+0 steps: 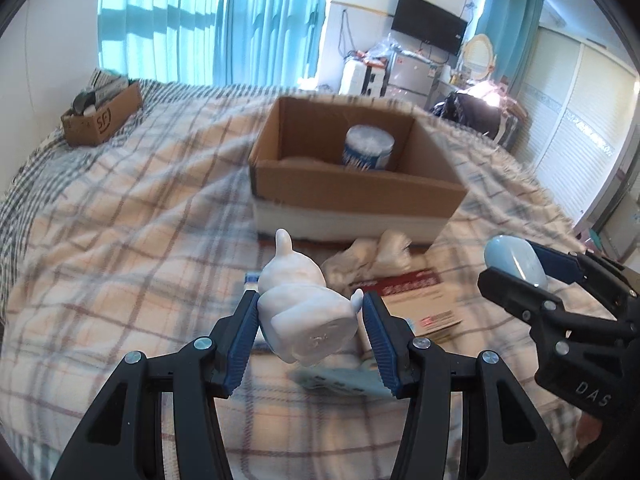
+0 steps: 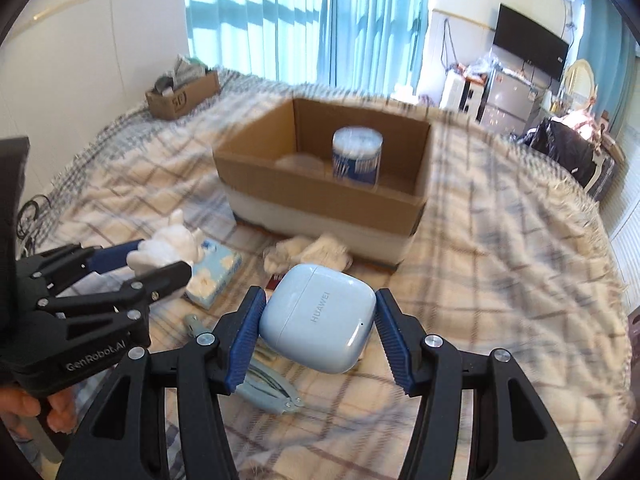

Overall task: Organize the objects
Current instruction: 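Carry the figurine into the box with the left gripper while the right carries the earbud case there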

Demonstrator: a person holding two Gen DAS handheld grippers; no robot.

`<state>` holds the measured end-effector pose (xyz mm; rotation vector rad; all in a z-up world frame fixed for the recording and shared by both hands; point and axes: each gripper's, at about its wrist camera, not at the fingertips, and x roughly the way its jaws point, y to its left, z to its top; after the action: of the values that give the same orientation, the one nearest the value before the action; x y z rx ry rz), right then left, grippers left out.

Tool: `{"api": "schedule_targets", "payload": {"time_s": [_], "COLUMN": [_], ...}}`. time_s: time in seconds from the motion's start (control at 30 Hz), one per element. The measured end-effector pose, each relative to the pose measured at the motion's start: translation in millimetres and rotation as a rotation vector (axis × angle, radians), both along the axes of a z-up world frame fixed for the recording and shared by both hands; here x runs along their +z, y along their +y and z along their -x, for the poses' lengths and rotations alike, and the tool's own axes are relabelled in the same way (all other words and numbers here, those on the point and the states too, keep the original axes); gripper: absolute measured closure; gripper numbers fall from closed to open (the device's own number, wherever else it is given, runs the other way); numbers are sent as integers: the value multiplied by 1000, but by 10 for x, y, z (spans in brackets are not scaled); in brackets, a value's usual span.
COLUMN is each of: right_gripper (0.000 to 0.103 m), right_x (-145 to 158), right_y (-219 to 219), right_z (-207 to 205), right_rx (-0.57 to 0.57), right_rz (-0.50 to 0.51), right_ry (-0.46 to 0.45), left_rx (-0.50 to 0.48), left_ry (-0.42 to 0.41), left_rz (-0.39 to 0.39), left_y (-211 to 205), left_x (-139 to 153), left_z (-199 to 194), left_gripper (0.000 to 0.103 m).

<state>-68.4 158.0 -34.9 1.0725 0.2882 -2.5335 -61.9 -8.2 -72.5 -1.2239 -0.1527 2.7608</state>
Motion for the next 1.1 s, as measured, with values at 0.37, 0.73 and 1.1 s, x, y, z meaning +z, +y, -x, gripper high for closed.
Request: {"api": "schedule_targets", "payload": {"time_s": [0.37, 0.73, 1.1], "right_gripper": [47, 47, 47], "right_x": [794, 769, 19], "right_y": [106, 1, -34], "right_z": [278, 1242, 1820], "right_rx": [7, -19, -25], "right_rz": [28, 20, 4], "right_ry": [159, 167, 57], "left_rx": [-62, -87, -158], "left_ry": [145, 154, 21], "left_rz": [11, 39, -29], "left_y": [108, 170, 159], "left_x": [786, 666, -36], "left_z": [441, 1448, 1932], "left_gripper": [49, 49, 49]}}
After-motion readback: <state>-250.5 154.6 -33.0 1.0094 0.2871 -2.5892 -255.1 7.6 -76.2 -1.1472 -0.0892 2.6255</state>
